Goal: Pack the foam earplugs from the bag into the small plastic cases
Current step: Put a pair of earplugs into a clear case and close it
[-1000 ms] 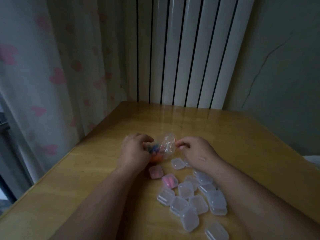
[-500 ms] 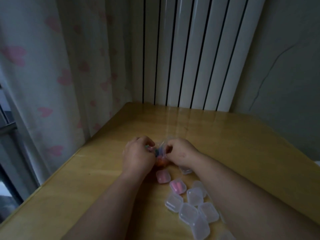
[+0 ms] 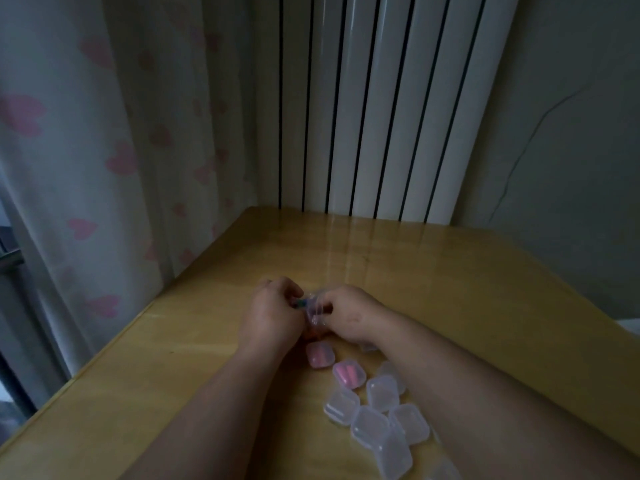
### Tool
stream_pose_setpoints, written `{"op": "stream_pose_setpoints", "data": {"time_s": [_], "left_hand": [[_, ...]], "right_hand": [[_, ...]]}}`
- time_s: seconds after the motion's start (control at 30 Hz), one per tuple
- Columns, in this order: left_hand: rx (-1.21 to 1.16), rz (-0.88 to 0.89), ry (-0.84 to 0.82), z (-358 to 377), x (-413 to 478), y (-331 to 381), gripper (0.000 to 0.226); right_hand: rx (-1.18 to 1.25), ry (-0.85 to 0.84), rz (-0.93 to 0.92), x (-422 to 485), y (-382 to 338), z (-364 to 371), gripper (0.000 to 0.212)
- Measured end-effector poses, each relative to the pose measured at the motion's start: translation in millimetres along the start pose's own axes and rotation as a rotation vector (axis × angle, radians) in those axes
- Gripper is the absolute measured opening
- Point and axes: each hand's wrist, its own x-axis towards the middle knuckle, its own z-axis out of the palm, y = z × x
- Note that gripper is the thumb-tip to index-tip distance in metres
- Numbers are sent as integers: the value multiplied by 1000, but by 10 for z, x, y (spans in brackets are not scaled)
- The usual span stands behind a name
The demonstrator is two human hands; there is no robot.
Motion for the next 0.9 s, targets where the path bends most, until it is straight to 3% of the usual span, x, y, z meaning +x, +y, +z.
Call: {"op": "stream_pose_setpoints", "data": {"time_s": [0.23, 0.37, 0.57, 0.67, 0.8, 0.9], "left_hand": [[-7, -4, 1, 19, 12, -14, 17], [-1, -11, -6, 28, 20, -23, 17], [-10, -23, 7, 36, 25, -30, 21], [-10, -17, 7, 25, 24, -26, 21], [5, -21, 5, 15, 14, -13, 18], [27, -22, 1, 15, 5, 1, 16]], "right_hand": [[-90, 79, 1, 29, -23, 19, 22], [98, 159, 37, 13, 23, 27, 4], [463, 165, 228, -1, 14, -89, 26], [296, 204, 233, -5, 59, -143, 15], [235, 286, 243, 5, 137, -184, 23], [162, 223, 236, -15, 172, -151, 19]]}}
